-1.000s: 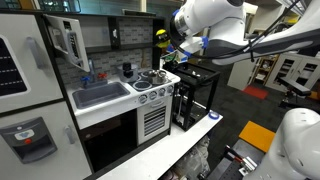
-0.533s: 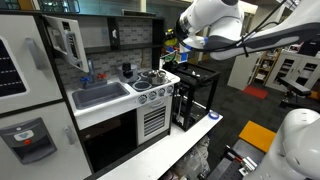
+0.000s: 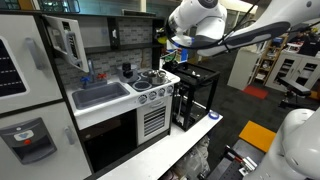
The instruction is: Open the oven door and remove the yellow object.
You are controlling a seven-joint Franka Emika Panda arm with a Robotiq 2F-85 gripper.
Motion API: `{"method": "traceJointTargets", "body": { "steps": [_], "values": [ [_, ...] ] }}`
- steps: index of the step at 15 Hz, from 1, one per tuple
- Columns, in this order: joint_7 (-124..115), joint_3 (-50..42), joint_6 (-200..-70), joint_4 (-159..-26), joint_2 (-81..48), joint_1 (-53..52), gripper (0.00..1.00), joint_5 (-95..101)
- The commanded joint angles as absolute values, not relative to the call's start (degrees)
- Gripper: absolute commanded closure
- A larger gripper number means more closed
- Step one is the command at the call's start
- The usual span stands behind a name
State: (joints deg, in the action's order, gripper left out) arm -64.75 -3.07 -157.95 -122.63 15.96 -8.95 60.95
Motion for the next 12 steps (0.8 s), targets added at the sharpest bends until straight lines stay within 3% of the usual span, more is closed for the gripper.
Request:
{"method": "traceJointTargets", "body": {
  "steps": [1,12],
  "values": [
    [-69.1,-2.4,-159.5,-116.3,10.4,-7.7,0.56,66.5],
    [-79.1,-4.9,-160.8,-105.4,-0.4,-7.9,0.56,79.8]
  ]
}}
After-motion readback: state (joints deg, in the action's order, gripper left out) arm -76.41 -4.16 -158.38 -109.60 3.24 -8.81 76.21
